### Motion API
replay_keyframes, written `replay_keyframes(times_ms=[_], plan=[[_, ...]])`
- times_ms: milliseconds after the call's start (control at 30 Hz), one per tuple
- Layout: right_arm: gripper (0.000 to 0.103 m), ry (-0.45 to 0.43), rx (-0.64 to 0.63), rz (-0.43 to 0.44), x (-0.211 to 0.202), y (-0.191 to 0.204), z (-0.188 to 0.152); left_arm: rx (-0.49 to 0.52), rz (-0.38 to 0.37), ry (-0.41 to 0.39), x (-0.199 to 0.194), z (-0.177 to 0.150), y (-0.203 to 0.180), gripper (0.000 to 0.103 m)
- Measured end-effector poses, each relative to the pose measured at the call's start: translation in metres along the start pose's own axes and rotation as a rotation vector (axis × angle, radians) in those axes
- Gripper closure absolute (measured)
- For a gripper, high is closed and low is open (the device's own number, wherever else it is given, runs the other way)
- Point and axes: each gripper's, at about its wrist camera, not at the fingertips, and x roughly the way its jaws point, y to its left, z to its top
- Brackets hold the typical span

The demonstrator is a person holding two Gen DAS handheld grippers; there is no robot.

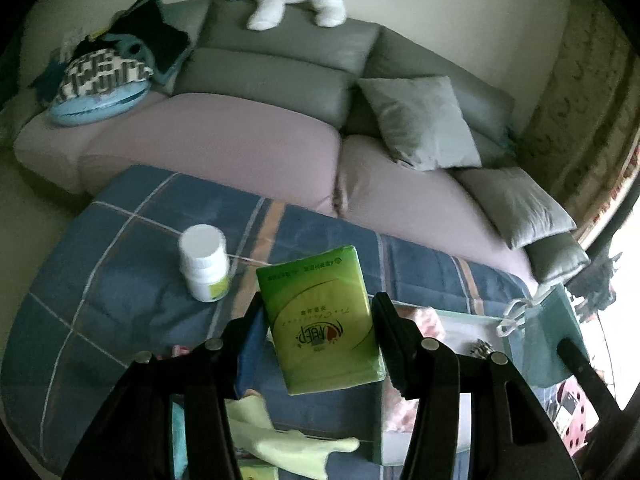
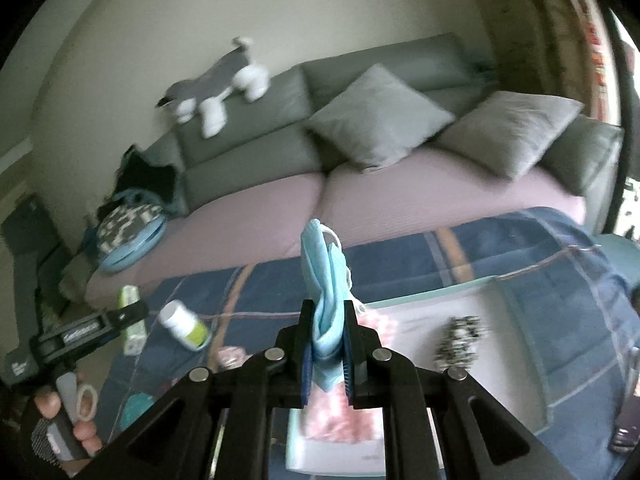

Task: Organize soft objects
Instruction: 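Carry the tissue pack and the blue mask over the tray with both tools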

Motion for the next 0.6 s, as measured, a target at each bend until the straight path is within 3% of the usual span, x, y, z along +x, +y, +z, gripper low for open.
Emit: replay_keyframes(times_ms=[433,600], plan=[[0.091,-0.071,0.143,-0.22,-0.038,-0.083,0.007,0.19,-0.114,0.094,0.03,-0.025,-0.091,0.049],[0.09,-0.002,0.131,-0.286,-0.021,-0.095,0.003,0.272,-0.142,0.156,0.049,-0.045,-0.125,0.049]])
